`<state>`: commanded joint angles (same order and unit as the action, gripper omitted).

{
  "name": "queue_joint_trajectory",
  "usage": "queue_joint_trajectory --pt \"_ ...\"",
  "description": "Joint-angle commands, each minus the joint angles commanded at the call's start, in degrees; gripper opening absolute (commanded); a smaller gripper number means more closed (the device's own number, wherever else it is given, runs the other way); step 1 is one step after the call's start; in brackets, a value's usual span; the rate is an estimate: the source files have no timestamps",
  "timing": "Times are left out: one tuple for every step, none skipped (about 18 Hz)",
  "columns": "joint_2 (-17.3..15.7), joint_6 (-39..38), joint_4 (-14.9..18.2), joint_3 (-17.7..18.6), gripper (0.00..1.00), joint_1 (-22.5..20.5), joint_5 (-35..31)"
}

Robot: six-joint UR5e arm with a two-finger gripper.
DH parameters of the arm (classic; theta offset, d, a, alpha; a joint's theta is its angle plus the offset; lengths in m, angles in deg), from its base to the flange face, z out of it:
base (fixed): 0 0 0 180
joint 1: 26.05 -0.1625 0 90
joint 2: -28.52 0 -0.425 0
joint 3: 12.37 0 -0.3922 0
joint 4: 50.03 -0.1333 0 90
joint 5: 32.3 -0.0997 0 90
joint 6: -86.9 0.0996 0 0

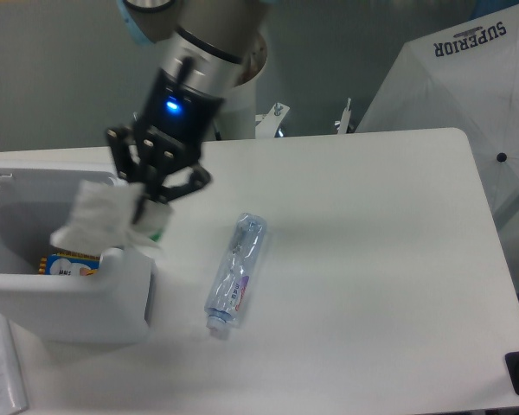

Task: Place the trash in the trash can
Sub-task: 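Lift the bag, carry it over the trash bin and release, then move the open gripper back over the clear water bottle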

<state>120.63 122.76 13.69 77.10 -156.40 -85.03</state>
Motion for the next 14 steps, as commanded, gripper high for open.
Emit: queue_joint_trajectory --pt "0.09 0.00 -0.26 0.44 0.34 0.53 0.00" --pt "0.17 0.00 -0.44 1.05 0.62 1.06 -0.26" --pt "0.26 0.09 -0.61 1.41 0.92 1.06 -0.26" --pt "0.26 0.09 -0.70 1.50 1.00 1.06 -0.35" --pt "0.26 0.09 -0.79 1.41 1.00 1.06 -0.35" --pt "0.26 0.09 -0.79 1.41 1.00 1.06 -0.35" --pt "0.18 0.26 -0.79 1.41 1.00 1.06 -0.44" --pt "0.35 0.35 -0.79 1.24 1.00 1.06 -0.53" --pt "0.70 0.53 -0.88 0.89 1.00 1.06 -0.61" --pt "1.05 0.70 -0.79 0.45 1.00 0.54 -0.61" --pt "1.84 0.88 -0.97 -0.08 1.00 -0.95 -0.61" --pt "3.24 0.88 -1.40 -0.69 1.00 -3.40 -0.61" --pt "4.64 0.88 -2.28 -1.39 1.00 -5.94 -0.35" --pt "5.88 0.79 -3.16 -2.36 1.00 -7.88 -0.26"
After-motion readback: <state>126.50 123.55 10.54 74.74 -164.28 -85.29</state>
